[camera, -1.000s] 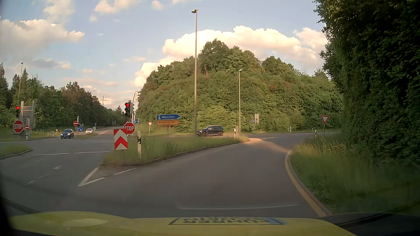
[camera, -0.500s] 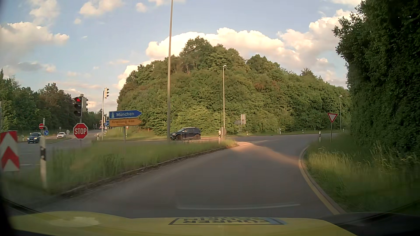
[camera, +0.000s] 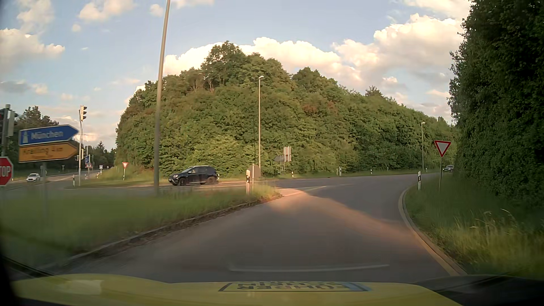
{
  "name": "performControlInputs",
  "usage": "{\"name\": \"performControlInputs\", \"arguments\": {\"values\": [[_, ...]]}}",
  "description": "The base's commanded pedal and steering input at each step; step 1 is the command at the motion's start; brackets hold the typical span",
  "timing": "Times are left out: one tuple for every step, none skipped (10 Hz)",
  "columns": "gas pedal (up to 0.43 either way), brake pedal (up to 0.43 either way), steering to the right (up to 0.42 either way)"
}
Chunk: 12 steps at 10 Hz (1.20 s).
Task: Follow the waypoints while adhering to traffic rules and regulations
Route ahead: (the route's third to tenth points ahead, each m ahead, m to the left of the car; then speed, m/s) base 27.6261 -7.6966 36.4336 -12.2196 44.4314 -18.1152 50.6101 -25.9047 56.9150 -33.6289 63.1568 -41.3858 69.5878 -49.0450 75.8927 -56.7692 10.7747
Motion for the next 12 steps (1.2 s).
{"name": "performControlInputs", "arguments": {"values": [[0.622,0.0,0.117],[0.622,0.0,0.124],[0.551,0.0,0.129],[0.461,0.0,0.127],[0.461,0.0,0.117],[0.461,0.0,0.1],[0.461,0.0,0.094],[0.441,0.0,0.098],[0.421,0.0,0.104],[0.398,0.0,0.108],[0.39,0.0,0.11],[0.37,0.0,0.111]]}}
